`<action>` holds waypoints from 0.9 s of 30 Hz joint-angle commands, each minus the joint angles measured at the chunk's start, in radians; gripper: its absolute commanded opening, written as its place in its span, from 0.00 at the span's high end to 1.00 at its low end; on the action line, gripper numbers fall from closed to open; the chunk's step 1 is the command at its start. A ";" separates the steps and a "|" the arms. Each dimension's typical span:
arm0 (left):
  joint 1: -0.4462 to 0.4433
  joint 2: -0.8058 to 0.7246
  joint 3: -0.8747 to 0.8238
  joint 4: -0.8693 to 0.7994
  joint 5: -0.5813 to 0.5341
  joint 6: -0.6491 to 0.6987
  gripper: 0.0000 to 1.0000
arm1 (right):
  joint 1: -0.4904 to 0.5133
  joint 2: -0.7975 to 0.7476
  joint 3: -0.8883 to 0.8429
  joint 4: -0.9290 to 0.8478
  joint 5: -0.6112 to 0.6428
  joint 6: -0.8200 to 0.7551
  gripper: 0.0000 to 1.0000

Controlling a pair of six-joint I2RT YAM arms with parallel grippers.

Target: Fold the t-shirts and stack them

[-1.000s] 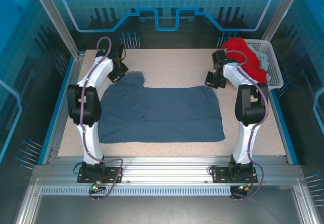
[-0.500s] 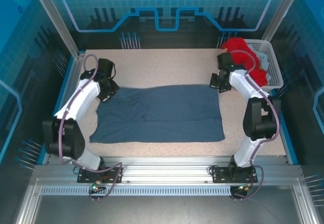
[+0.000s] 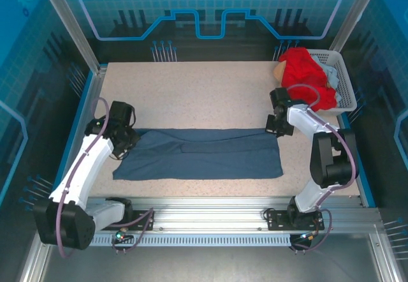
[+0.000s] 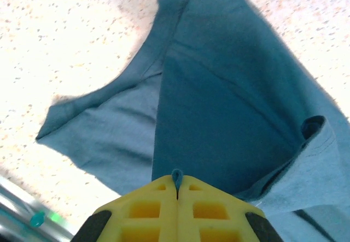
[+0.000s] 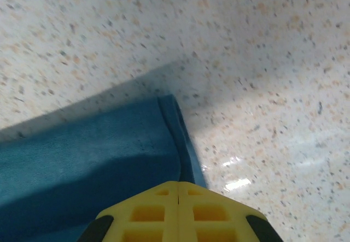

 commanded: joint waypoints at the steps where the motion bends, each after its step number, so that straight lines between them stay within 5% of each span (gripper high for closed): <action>1: 0.001 -0.047 -0.043 -0.073 -0.032 -0.031 1.00 | 0.015 -0.040 -0.035 -0.032 0.055 0.030 1.00; 27: -0.013 -0.163 -0.204 -0.132 0.015 -0.128 1.00 | 0.068 -0.059 -0.095 -0.087 0.147 0.085 1.00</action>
